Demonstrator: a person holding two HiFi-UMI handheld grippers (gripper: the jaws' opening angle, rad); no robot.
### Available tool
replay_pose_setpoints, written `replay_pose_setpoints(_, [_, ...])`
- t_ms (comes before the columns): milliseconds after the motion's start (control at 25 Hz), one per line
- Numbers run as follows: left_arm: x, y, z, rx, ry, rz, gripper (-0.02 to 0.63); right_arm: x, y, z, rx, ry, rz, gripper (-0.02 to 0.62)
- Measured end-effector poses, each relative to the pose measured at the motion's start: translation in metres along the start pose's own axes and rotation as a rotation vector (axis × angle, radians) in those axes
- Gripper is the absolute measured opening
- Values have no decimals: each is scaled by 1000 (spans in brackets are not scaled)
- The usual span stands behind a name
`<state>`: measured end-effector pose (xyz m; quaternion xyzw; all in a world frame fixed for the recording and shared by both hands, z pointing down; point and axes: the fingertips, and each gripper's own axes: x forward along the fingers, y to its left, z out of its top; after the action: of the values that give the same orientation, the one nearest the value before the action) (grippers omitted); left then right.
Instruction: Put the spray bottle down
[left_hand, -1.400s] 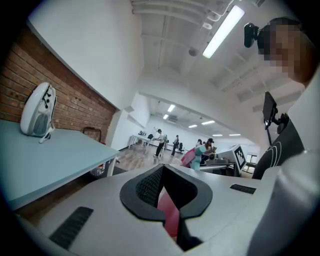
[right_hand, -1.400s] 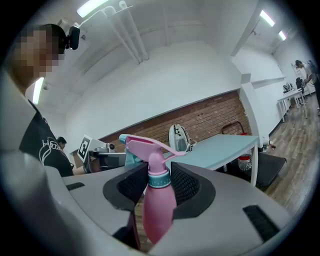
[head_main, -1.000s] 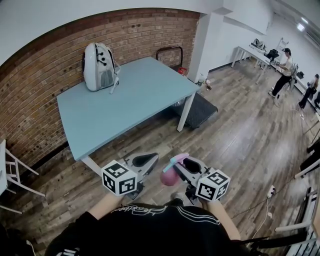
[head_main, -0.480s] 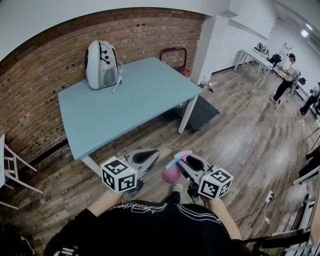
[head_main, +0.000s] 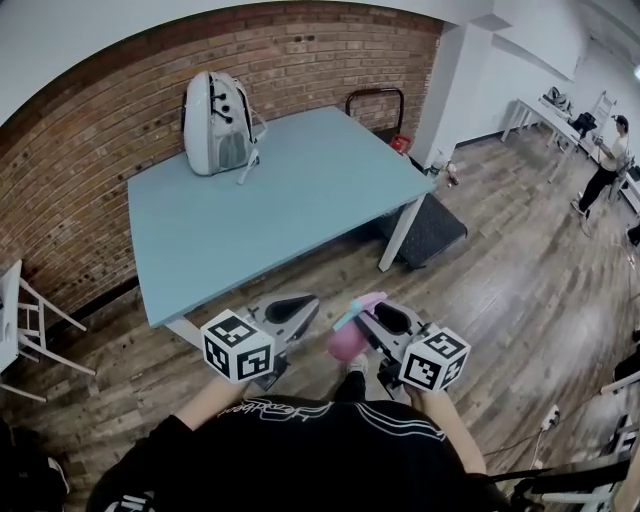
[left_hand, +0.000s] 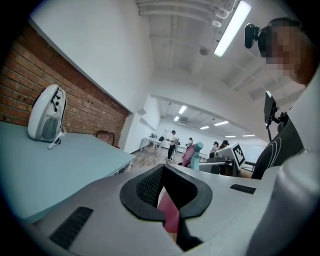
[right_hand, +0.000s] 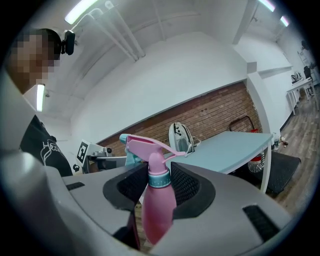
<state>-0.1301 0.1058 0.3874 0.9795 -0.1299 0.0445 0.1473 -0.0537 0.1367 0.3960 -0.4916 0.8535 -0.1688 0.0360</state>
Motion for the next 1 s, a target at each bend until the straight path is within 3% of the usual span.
replay_pose_setpoints(200, [64,52,6,-40,28,47,6,34,-78,16,33,29,30,141])
replay_pose_setpoints(480, [191,135,22,-106,58,89,7,82,-221,51,59,89,48,141])
replay_pose_setpoints(680, [281,190,53,-118,43,116,6,109,-315,83,59,118,61,141])
replay_pose_setpoints(1000, [345,223,78,-70,59,161,6,136,-389,118,38,110,102,140])
